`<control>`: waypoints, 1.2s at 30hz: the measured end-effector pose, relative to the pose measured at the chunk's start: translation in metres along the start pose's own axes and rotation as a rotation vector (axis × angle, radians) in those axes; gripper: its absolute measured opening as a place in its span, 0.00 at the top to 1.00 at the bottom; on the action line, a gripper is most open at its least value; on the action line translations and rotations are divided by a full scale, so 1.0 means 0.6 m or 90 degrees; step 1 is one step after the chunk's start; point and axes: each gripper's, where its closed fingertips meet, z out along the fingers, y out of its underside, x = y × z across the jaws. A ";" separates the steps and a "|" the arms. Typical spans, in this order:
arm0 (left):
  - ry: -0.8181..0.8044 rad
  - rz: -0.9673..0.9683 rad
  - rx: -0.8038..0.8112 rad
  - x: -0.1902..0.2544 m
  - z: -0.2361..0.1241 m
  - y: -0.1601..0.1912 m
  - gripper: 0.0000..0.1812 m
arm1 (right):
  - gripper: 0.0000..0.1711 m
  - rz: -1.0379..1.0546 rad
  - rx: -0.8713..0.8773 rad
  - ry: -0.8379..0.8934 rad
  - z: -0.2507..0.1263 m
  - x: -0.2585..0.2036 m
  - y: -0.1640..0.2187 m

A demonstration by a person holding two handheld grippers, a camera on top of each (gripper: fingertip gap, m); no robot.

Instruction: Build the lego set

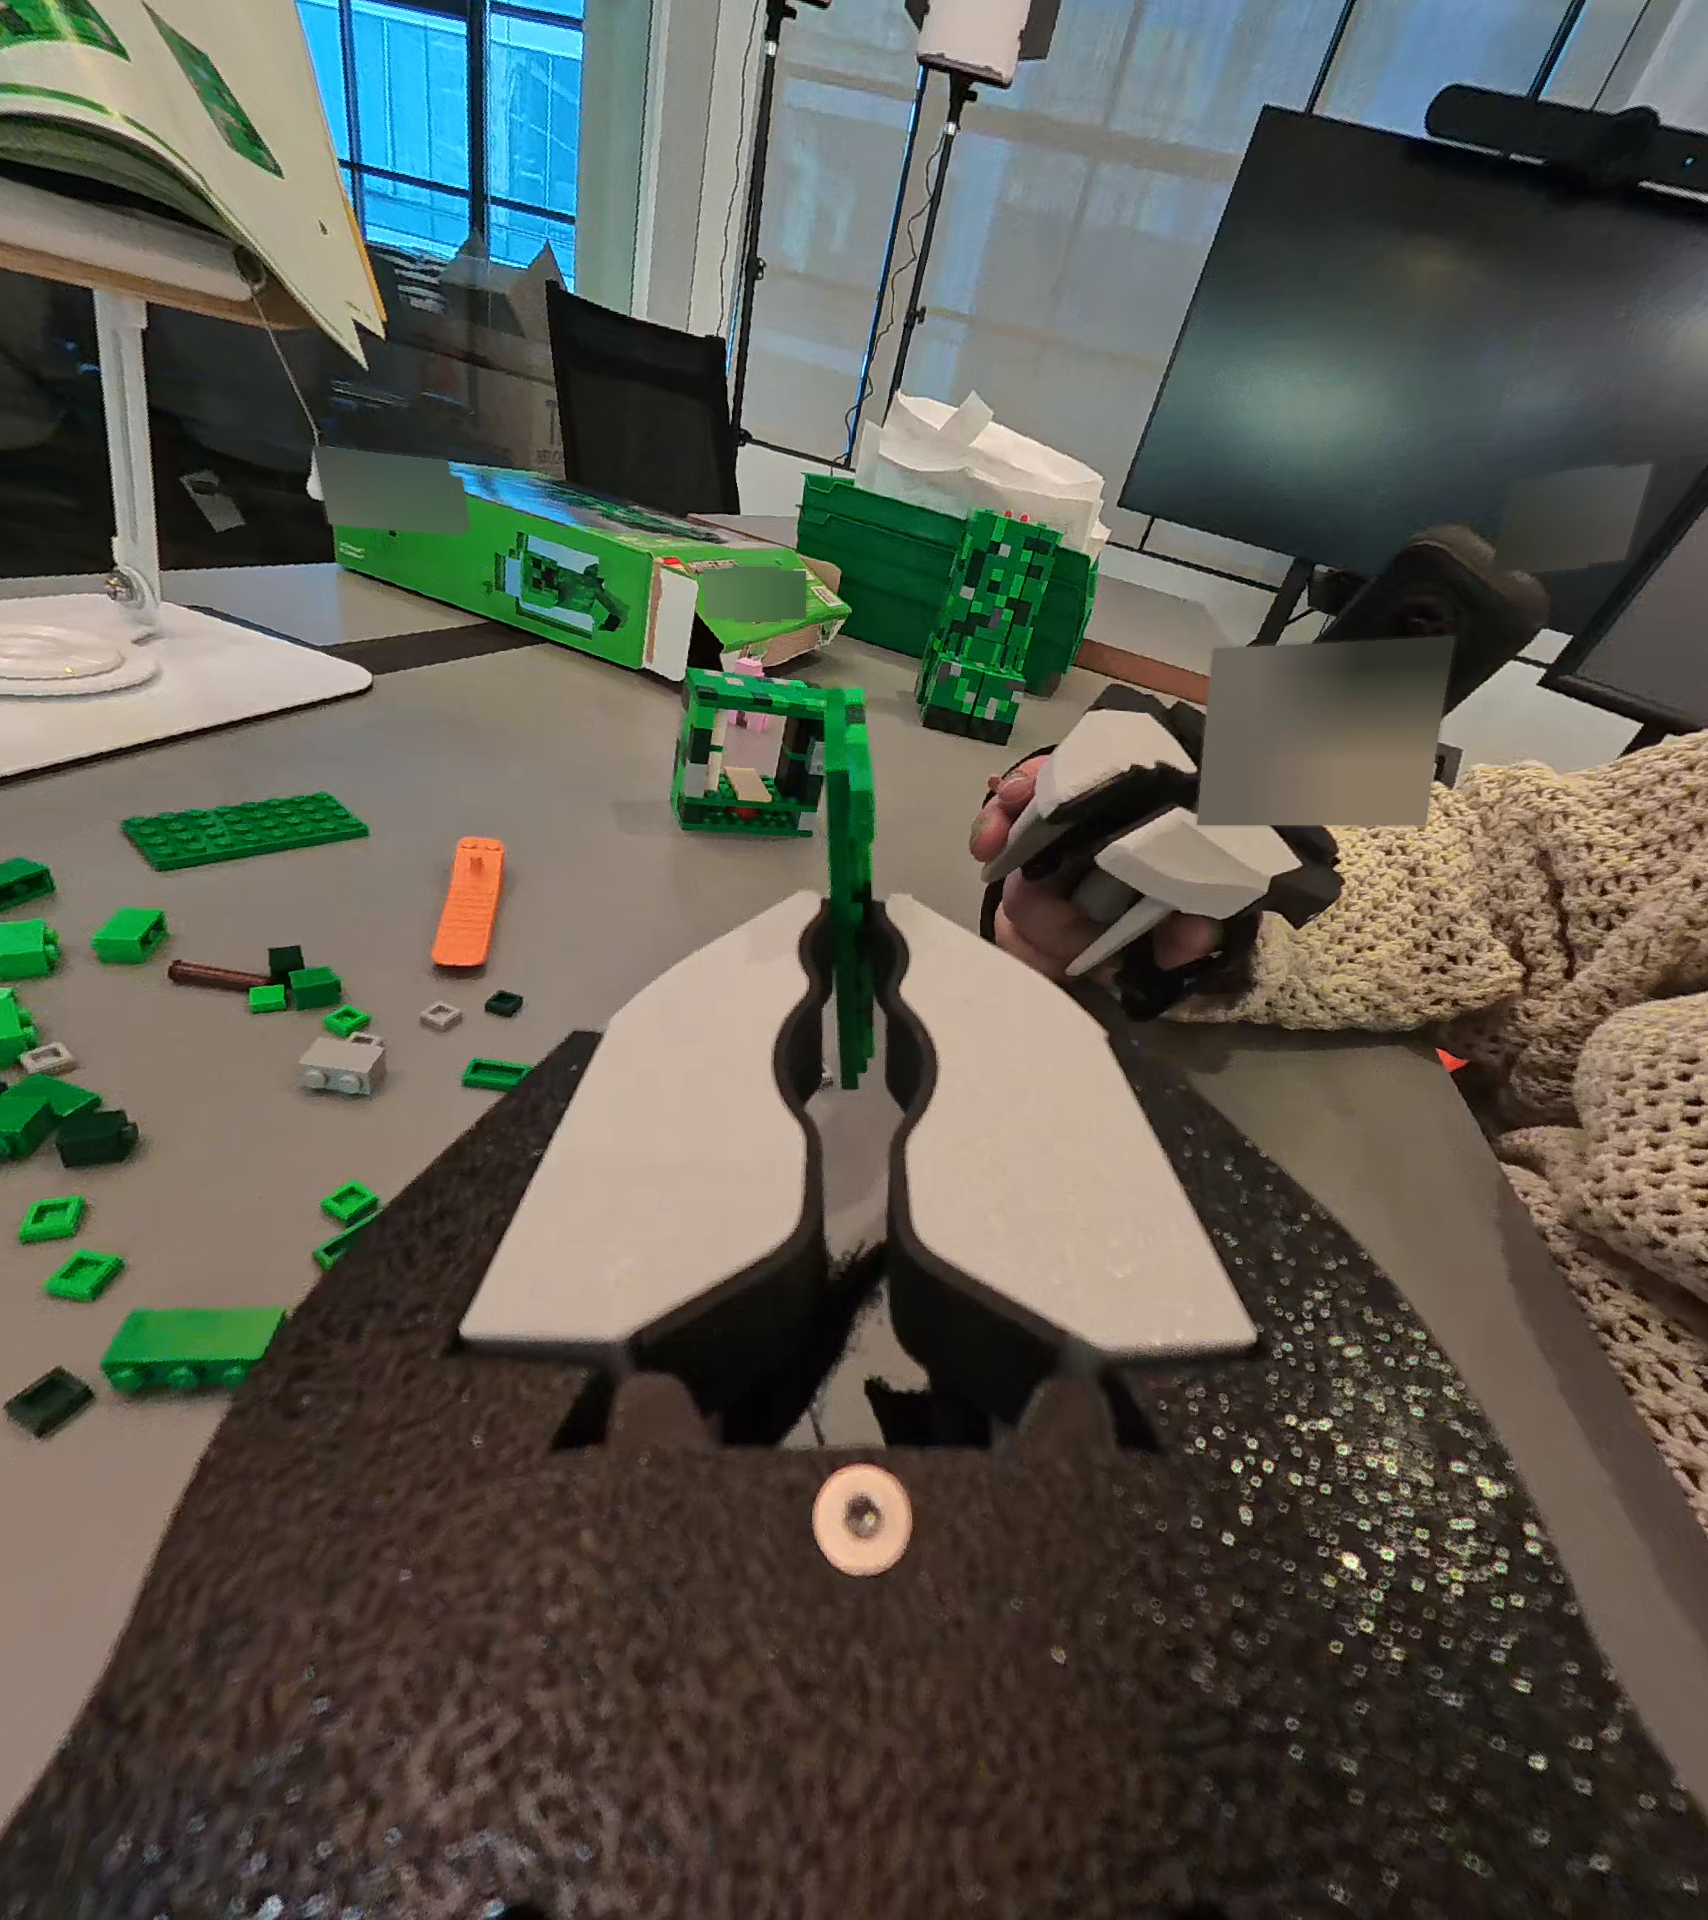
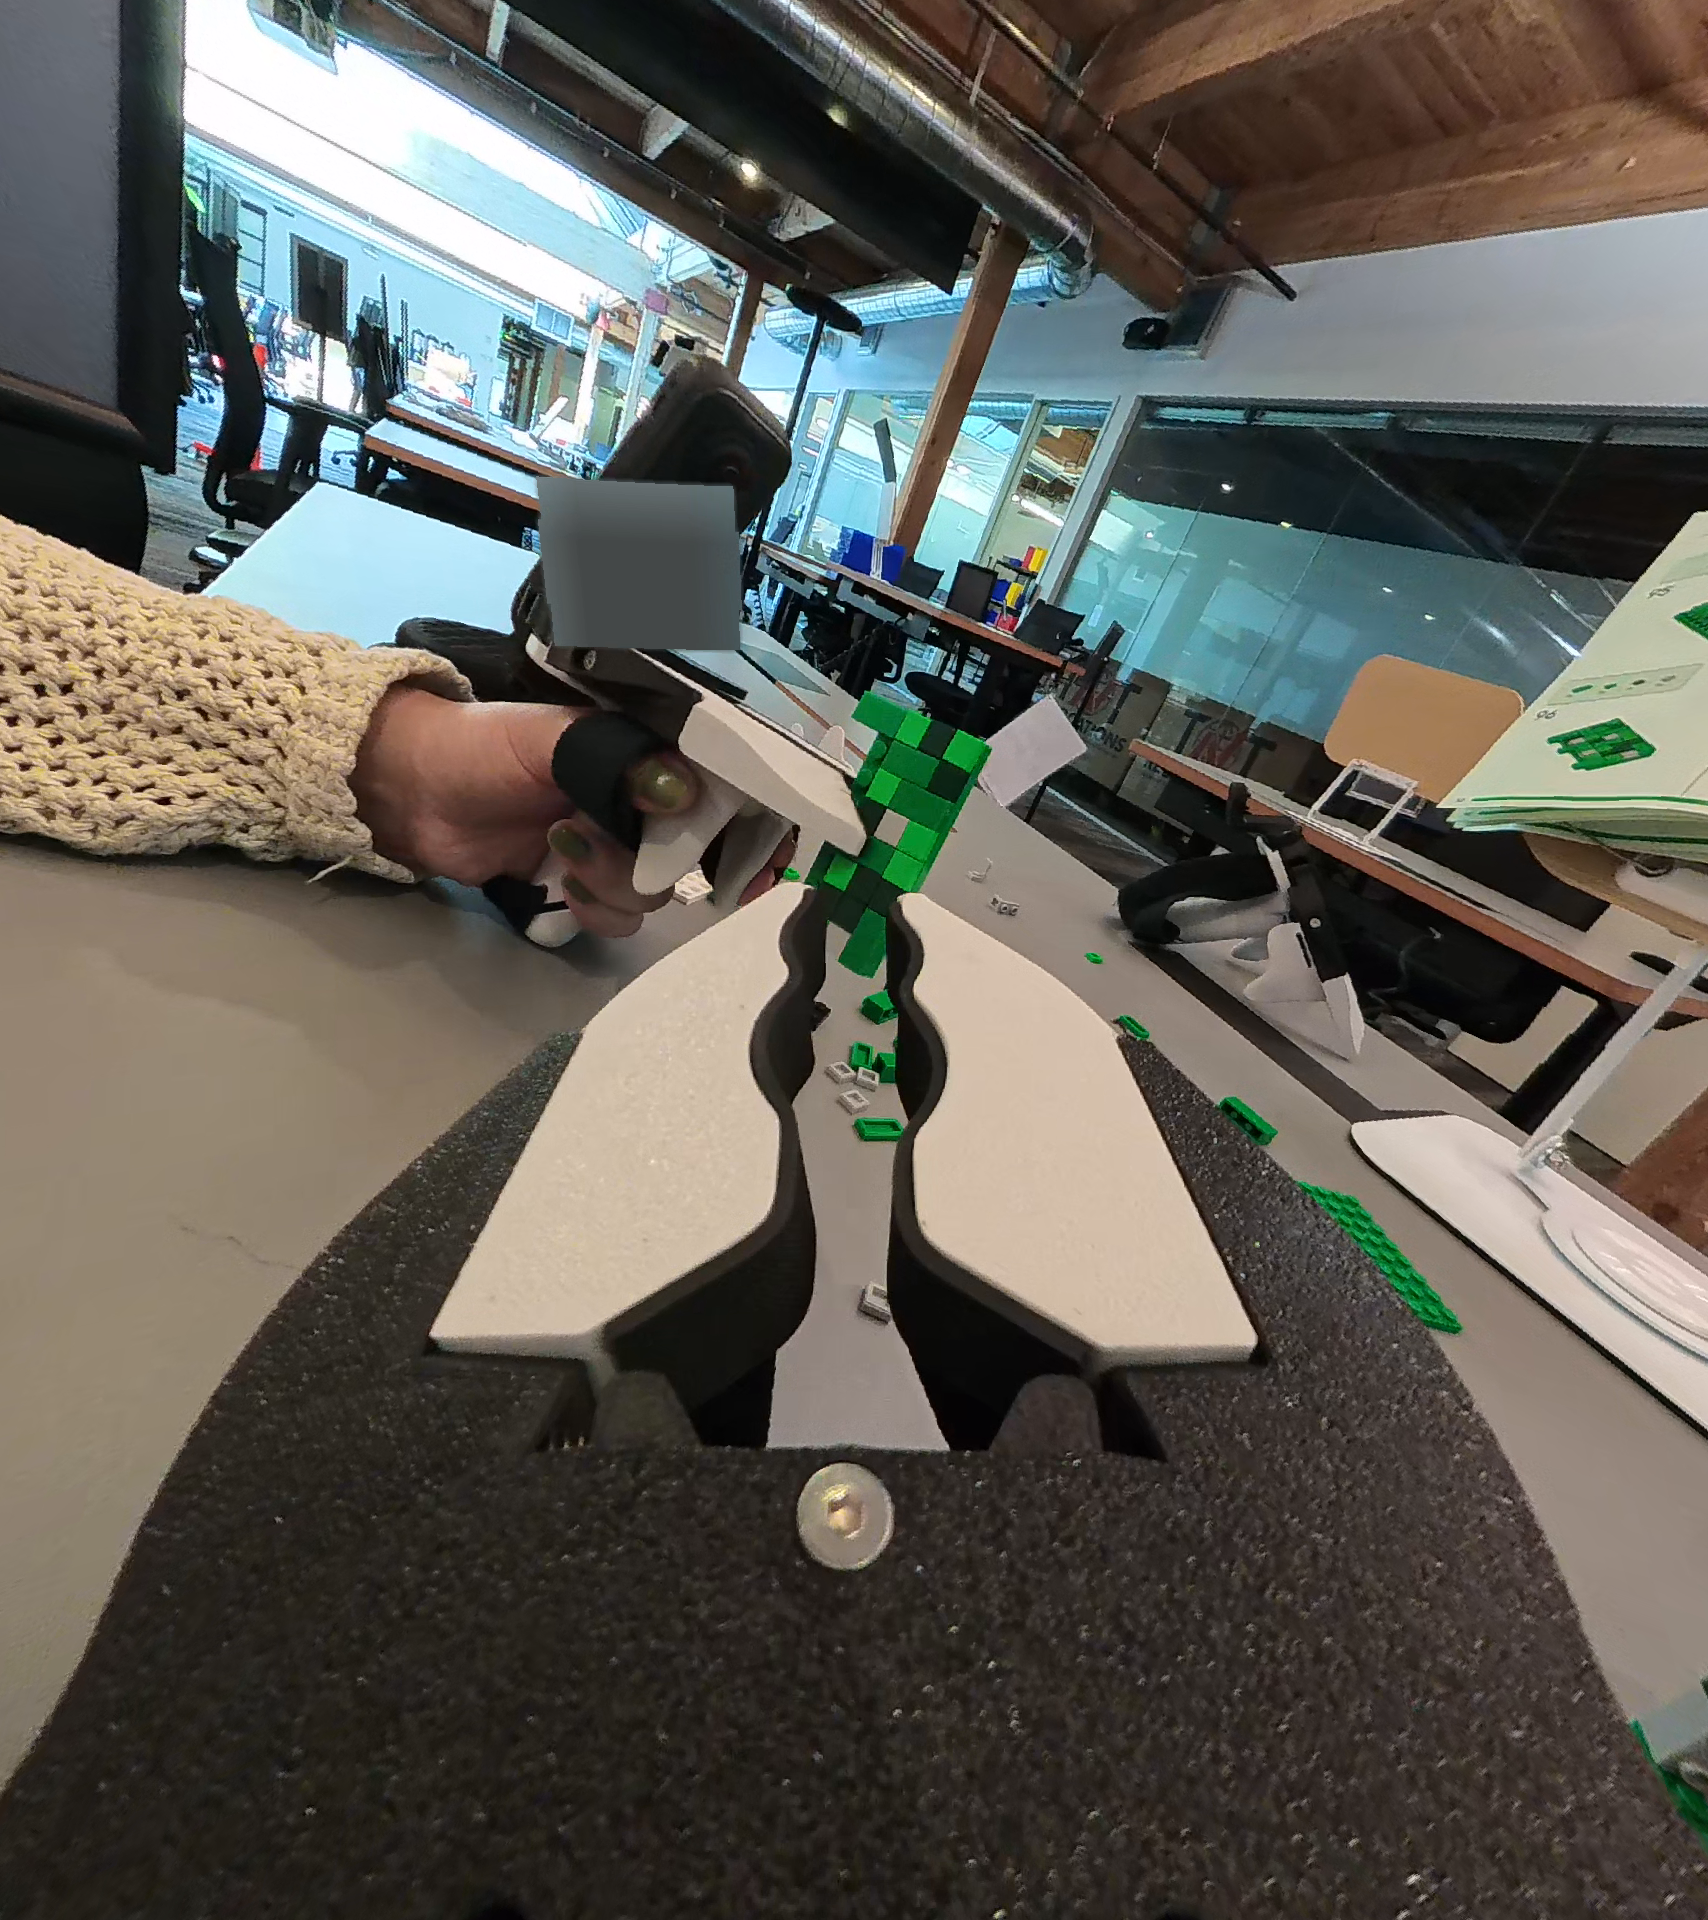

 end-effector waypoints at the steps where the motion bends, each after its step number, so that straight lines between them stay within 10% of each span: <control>1: 0.004 0.000 -0.002 0.001 0.000 0.001 0.97 | 0.94 0.000 -0.001 0.002 0.000 0.001 0.000; 15: 0.093 0.014 -0.017 0.042 0.008 0.008 0.97 | 0.80 0.111 -0.085 -0.066 0.053 0.000 0.031; 36: 0.126 0.029 -0.024 0.057 0.008 0.011 0.97 | 0.91 0.122 -0.111 -0.177 0.055 -0.033 0.037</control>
